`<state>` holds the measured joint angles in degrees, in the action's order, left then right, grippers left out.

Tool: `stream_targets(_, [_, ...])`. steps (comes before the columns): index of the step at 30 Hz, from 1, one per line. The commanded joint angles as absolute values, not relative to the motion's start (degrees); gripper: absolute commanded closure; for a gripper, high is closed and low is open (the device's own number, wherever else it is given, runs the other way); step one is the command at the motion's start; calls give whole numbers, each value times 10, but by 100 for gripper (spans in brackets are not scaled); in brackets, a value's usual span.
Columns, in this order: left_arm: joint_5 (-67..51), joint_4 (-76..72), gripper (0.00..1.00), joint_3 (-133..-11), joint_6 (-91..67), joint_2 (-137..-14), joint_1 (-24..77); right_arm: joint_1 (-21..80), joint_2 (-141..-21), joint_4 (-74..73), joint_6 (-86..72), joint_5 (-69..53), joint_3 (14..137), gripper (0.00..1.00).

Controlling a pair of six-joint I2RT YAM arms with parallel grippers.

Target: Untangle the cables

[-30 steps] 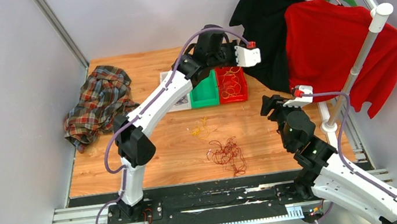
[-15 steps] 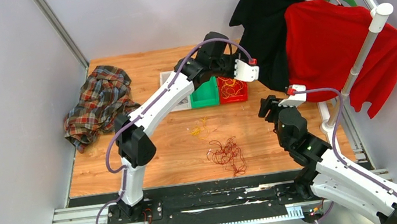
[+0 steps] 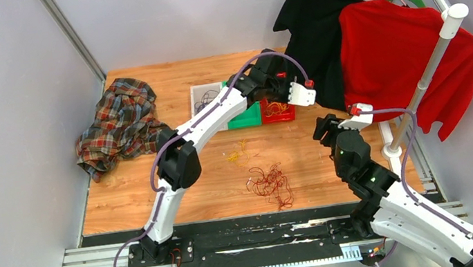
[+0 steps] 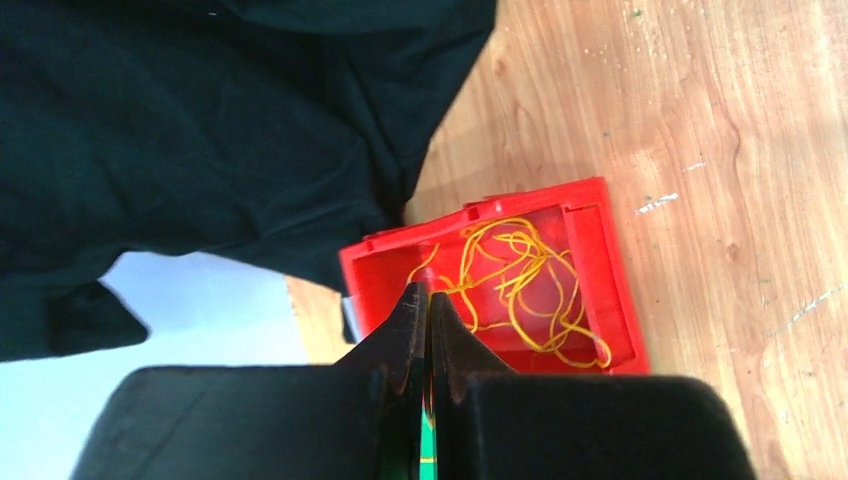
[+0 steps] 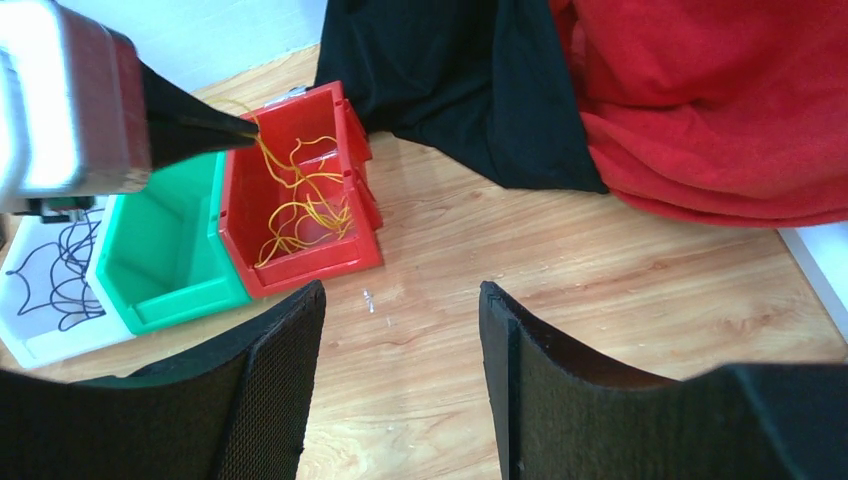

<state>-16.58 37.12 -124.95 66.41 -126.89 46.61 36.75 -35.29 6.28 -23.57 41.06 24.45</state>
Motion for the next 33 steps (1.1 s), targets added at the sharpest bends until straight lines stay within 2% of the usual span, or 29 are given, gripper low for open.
stream_targets(1, [-211,307,100,-1261,617,-1295,449,354,-334,52,-260,443,225,42])
stream_targets(9, [-267,207,100,-1296,461,-1347,406,347,-346,52,-271,442,219,43])
stream_targets(17, [-223,177,100,-1297,426,-1393,395,338,-364,63,-275,433,216,43])
stream_targets(25, [-250,142,100,-1293,400,-1431,395,332,-376,63,-280,426,215,43])
stream_targets(33, [-223,118,100,-1297,386,-1465,395,322,-377,63,-277,416,211,44])
